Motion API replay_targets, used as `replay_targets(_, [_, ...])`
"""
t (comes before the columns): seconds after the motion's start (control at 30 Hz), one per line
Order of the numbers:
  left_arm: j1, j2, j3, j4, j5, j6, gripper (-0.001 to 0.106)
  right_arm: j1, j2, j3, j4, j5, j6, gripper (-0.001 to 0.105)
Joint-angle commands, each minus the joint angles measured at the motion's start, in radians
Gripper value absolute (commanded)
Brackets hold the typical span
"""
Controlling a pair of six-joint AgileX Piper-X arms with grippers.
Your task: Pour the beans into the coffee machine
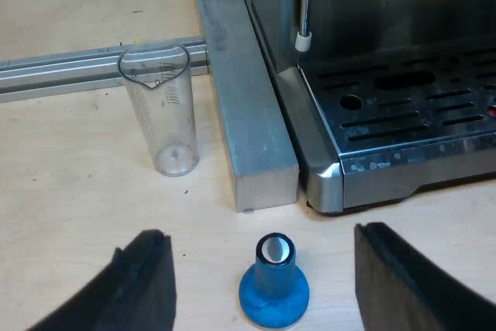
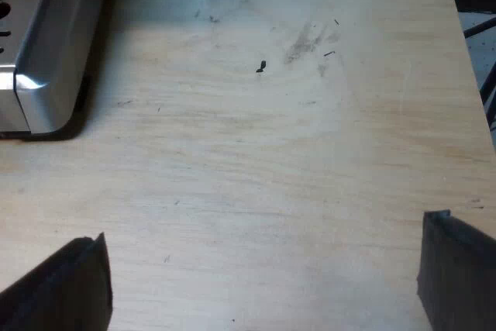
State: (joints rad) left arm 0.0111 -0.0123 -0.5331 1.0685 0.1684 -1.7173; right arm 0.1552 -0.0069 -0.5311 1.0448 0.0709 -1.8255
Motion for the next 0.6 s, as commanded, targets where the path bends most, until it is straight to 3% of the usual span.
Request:
replay_targets(0.03, [-0.002, -0.140, 0.000, -0.012, -0.009, -0.009, 0.053, 0.002, -0.046, -0.002, -0.004, -0.008, -0.001, 0.081])
replay_targets(0.6, [-0.002, -0.140, 0.003, -0.021, -0.009, -0.009, 0.053, -0.152, -0.046, -0.002, -0.004, -0.004, -0.001, 0.081])
